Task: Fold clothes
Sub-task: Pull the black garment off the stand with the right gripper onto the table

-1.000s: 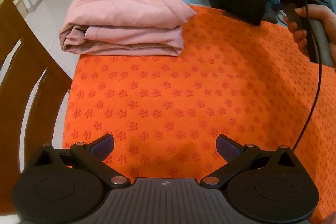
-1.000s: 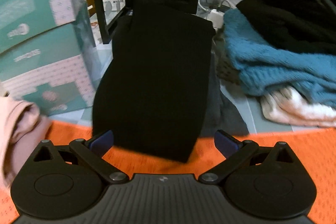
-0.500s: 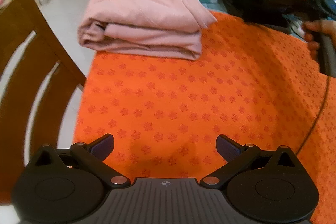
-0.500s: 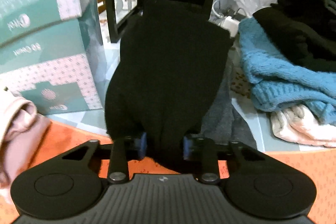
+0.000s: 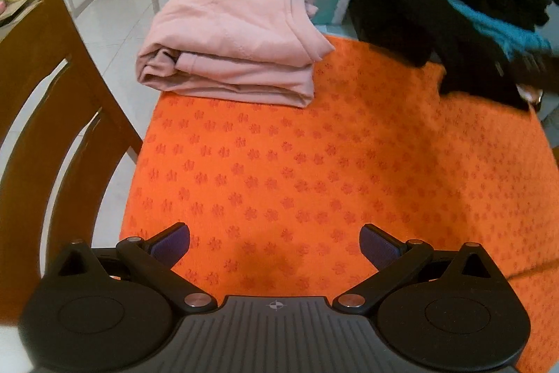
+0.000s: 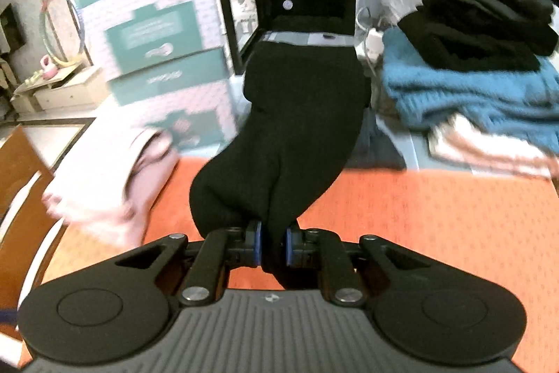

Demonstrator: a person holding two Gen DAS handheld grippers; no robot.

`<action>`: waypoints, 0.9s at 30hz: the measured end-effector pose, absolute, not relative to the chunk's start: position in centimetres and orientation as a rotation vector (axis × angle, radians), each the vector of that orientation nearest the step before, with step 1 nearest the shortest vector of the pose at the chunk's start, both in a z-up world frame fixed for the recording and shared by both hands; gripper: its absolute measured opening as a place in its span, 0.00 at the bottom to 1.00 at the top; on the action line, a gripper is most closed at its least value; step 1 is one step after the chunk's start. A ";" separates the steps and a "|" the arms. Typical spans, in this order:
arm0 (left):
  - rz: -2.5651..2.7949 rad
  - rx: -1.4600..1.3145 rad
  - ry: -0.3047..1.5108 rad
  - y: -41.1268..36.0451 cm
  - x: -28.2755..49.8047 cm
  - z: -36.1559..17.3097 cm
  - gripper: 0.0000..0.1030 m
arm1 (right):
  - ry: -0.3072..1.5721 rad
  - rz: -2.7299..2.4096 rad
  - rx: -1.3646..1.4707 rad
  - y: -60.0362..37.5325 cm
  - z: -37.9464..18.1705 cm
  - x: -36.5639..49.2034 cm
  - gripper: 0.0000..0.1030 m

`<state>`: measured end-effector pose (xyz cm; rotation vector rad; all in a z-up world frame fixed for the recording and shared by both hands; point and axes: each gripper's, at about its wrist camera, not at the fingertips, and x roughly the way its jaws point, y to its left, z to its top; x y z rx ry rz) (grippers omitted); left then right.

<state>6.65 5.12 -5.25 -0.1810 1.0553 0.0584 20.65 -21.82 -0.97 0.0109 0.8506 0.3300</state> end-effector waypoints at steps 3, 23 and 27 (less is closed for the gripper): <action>0.094 -0.176 1.029 5.1 6.2 -4.8 1.00 | 0.888 0.350 0.012 -22.2 -0.9 16.9 0.14; -0.055 -0.255 1.117 3.4 4.1 -4.4 1.00 | 1.113 0.404 -0.083 -23.7 -3.4 -0.2 0.22; -0.070 -0.241 1.106 2.8 3.7 -4.2 1.00 | 1.057 0.383 -0.079 -24.3 -1.8 -0.1 0.38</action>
